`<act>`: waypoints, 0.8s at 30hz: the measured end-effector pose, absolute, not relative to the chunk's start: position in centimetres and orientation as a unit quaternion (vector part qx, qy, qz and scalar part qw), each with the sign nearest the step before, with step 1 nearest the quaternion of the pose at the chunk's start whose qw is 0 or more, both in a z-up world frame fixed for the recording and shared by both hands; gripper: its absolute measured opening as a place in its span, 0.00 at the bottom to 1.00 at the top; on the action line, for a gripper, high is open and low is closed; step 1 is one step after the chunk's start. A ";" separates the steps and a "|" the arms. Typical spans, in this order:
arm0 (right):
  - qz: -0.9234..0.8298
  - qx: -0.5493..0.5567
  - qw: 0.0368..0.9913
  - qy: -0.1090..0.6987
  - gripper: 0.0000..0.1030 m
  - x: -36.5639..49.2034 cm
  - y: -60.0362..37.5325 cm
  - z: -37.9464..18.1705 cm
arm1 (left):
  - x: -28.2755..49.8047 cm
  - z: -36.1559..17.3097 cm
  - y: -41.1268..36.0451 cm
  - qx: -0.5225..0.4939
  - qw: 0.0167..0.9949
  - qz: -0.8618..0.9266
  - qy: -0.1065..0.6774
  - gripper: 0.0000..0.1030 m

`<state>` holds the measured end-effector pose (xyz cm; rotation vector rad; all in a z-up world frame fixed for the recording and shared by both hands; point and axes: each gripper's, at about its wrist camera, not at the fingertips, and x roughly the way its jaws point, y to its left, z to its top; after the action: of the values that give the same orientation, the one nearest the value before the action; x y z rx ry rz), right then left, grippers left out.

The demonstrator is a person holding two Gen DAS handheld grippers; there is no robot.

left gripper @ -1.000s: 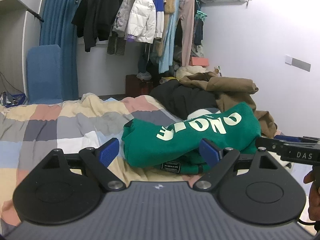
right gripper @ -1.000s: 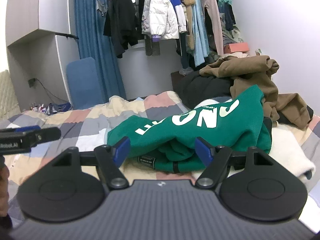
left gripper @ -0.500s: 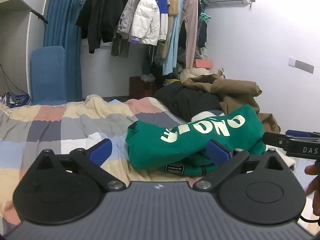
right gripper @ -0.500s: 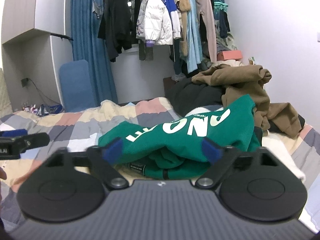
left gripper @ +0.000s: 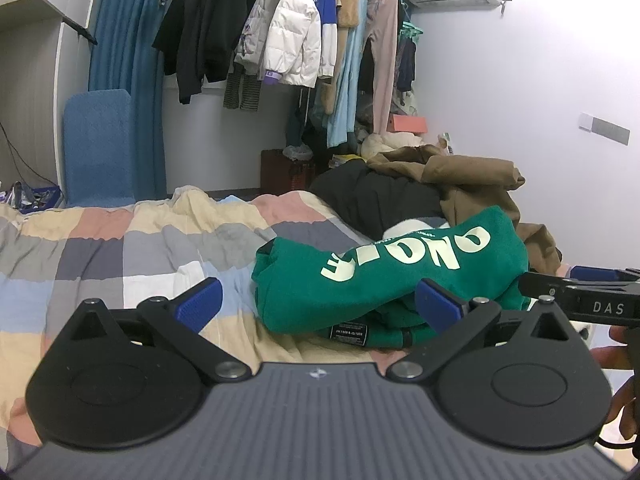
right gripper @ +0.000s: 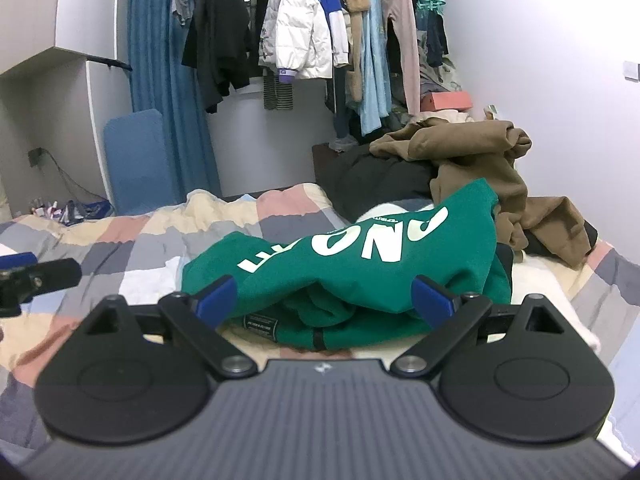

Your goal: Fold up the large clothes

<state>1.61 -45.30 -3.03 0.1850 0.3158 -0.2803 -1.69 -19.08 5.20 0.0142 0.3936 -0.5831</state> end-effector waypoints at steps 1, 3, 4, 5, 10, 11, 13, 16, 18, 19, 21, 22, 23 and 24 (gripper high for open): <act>-0.139 0.091 0.973 0.157 0.93 1.6 -45.2 -3.1 | -1.7 5.2 -19.1 0.008 0.939 -0.286 0.193 1.00; -0.139 0.091 0.973 0.159 0.93 1.6 -45.1 -3.2 | -1.7 5.2 -19.1 0.008 0.938 -0.286 0.195 1.00; -0.136 0.093 0.973 0.161 0.93 1.6 -45.1 -3.3 | -1.7 5.2 -19.1 0.007 0.938 -0.286 0.196 1.00; -0.134 0.095 0.973 0.164 0.93 1.7 -45.2 -3.3 | -1.7 5.2 -19.1 0.008 0.938 -0.286 0.196 1.00; -0.129 0.097 0.972 0.172 0.93 2.0 -45.0 -3.6 | -1.5 5.2 -19.1 0.010 0.938 -0.283 0.198 1.00; -0.128 0.100 0.972 0.172 0.93 2.0 -45.0 -3.6 | -1.4 5.1 -19.0 0.011 0.938 -0.285 0.198 1.00; -0.128 0.104 0.971 0.173 0.93 1.9 -45.0 -3.7 | -1.5 5.0 -19.0 0.015 0.936 -0.291 0.198 1.00; -0.131 0.100 0.971 0.175 0.93 1.8 -44.8 -3.7 | -1.5 5.0 -18.9 0.016 0.936 -0.291 0.198 1.00; -0.130 0.100 0.970 0.177 0.93 1.8 -44.9 -3.8 | -1.5 5.0 -18.9 0.015 0.935 -0.293 0.200 1.00; -0.130 0.100 0.970 0.177 0.93 1.8 -44.9 -3.8 | -1.5 4.9 -18.9 0.015 0.935 -0.292 0.201 1.00; -0.130 0.099 0.970 0.177 0.93 1.8 -44.9 -3.8 | -1.6 5.0 -18.8 0.015 0.936 -0.290 0.201 1.00; -0.130 0.100 0.970 0.177 0.93 1.8 -44.9 -3.8 | -1.6 5.0 -18.7 0.014 0.936 -0.290 0.201 1.00; -0.130 0.100 0.970 0.177 0.93 1.8 -45.0 -3.8 | -1.5 5.1 -18.6 0.012 0.936 -0.290 0.201 1.00; -0.129 0.100 0.971 0.177 0.93 1.8 -45.0 -3.7 | -1.5 5.1 -18.6 0.010 0.936 -0.290 0.202 1.00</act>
<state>1.75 -44.97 -3.75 0.2028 0.3573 -0.2615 -1.45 -18.57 5.12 0.0197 0.4130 -0.5919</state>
